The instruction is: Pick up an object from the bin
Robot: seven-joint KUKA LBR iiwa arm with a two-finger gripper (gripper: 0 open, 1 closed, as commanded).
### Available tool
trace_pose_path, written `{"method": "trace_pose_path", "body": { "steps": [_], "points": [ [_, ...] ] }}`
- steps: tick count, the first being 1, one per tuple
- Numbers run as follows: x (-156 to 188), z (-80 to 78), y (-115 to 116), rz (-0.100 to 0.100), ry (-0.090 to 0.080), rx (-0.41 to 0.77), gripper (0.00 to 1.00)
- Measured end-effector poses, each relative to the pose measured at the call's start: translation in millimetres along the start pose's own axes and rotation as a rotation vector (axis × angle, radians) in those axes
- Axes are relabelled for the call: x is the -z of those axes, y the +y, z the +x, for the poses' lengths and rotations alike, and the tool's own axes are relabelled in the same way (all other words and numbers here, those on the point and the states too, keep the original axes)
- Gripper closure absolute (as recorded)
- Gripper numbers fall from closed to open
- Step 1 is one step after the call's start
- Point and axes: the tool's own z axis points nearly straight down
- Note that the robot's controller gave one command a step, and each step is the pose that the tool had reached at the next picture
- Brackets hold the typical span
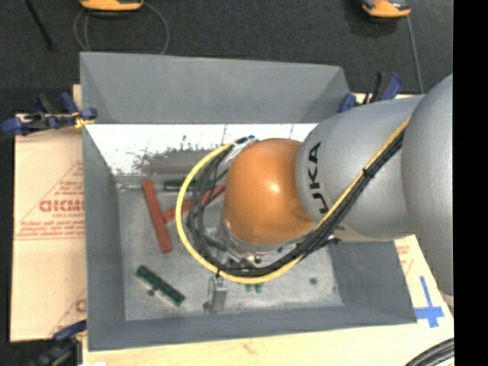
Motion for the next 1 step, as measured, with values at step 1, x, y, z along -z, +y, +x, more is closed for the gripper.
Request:
{"method": "trace_pose_path", "body": {
  "steps": [1],
  "points": [
    [-92.6, -14.8, 49.2, -0.002, -0.007, -0.014, 0.00]
  ]
}}
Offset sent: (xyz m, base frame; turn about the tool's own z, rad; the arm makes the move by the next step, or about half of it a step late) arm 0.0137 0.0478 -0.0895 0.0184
